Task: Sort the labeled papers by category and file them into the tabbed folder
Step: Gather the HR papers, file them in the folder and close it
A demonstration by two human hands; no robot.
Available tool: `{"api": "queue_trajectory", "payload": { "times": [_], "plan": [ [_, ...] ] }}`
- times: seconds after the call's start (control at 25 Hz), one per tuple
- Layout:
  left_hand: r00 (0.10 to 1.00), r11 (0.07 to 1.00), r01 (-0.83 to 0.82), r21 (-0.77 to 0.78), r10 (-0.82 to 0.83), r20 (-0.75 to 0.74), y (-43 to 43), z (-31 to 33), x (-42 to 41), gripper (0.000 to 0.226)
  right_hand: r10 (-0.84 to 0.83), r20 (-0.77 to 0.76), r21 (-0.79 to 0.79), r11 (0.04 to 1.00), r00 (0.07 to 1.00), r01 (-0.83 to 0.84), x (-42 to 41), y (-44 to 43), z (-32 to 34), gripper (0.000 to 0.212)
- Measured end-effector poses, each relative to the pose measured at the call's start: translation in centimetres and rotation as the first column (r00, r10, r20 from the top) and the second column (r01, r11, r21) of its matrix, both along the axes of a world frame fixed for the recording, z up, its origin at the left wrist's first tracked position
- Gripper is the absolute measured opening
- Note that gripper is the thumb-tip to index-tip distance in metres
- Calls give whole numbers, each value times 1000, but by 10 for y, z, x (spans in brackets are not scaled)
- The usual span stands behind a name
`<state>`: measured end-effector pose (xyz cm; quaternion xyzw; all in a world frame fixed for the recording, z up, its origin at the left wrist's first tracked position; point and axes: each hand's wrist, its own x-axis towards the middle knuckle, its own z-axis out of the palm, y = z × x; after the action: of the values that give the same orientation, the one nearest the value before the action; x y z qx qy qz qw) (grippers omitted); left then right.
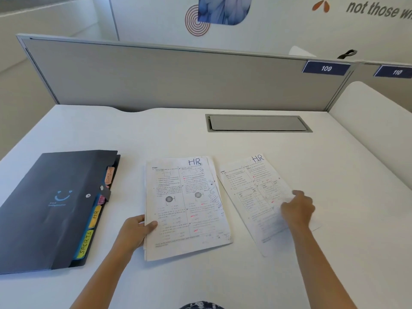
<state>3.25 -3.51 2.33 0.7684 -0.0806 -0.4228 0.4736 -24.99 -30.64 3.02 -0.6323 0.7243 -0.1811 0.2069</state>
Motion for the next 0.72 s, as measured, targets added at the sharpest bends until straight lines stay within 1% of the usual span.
{"api": "queue_trajectory", "payload": {
  "times": [0.08, 0.12, 0.2, 0.32, 0.36, 0.44, 0.48, 0.56, 0.72],
  "plan": [
    [1000, 1000, 3, 5, -4, 9, -2, 0, 0, 28, -25, -131, 87, 996, 991, 36, -11, -10, -5, 63],
    [1000, 1000, 4, 5, -4, 14, -3, 1, -1, 30, -36, -167, 108, 993, 985, 54, -13, -10, -5, 70],
    [1000, 1000, -3, -7, 3, 28, -4, 1, -2, 36, -58, -194, 109, 991, 979, 81, -14, -7, -5, 75],
    [999, 998, -33, -55, 34, 16, -5, 2, -4, 41, -59, -158, 109, 991, 986, 77, -14, -4, -3, 71],
    [999, 996, -40, -77, 40, -6, -6, 4, -5, 42, -46, -120, 98, 993, 992, 58, -13, -2, -4, 66],
    [998, 992, -39, -116, 33, -50, -9, 9, -7, 42, 3, 5, 65, 998, 1000, -3, -10, 4, -6, 50],
    [998, 991, -30, -131, 22, -63, -12, 11, -9, 41, 39, 64, 49, 998, 997, -42, -8, 10, -7, 41],
    [998, 990, -3, -142, -7, -70, -18, 14, -12, 40, 102, 173, 49, 992, 980, -112, -1, 22, -8, 30],
    [998, 989, 53, -136, -58, -32, -28, 12, -20, 34, 140, 432, 193, 951, 891, -243, 16, 47, -10, 18]
  ]
}}
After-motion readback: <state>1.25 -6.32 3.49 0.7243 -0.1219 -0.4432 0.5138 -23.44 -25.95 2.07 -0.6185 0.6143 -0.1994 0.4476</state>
